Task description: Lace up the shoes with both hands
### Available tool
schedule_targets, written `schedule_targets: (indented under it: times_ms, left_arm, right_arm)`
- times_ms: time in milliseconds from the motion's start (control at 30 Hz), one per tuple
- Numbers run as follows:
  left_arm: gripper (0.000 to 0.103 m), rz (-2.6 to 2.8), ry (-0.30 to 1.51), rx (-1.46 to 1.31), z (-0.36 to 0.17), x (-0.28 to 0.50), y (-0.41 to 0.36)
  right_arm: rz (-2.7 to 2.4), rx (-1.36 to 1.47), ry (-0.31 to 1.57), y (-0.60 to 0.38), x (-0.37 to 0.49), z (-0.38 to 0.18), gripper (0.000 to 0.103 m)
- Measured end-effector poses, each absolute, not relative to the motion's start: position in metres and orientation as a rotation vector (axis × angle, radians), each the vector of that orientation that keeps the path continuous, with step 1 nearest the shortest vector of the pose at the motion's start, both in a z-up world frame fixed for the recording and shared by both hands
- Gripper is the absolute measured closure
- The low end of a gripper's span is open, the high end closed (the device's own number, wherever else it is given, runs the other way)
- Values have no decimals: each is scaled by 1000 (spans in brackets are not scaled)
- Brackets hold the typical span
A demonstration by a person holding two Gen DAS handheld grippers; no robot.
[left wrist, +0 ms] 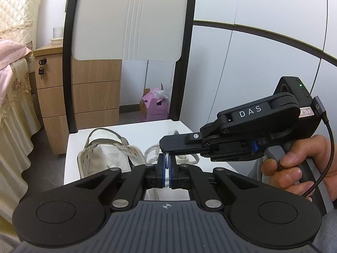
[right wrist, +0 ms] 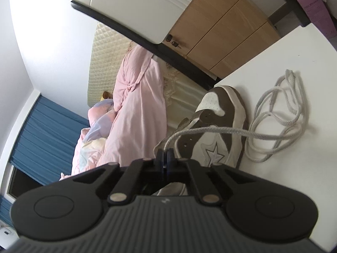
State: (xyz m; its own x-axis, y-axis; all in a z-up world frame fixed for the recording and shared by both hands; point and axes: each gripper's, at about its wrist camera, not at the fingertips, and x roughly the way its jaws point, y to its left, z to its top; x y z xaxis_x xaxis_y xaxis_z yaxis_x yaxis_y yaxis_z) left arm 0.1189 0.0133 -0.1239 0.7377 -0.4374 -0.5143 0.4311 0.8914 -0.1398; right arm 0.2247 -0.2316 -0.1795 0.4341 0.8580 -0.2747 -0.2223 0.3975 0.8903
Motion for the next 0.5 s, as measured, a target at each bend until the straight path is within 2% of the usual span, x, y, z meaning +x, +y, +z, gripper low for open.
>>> schedule_targets:
  times_ms: [300, 500]
  left_arm:
    - [98, -455, 553, -61, -118, 124, 23]
    - [98, -414, 538, -27, -105, 155, 31]
  right_arm:
    - [718, 988, 801, -247, 227, -184, 100]
    - [652, 1071, 789, -257, 233, -193, 100]
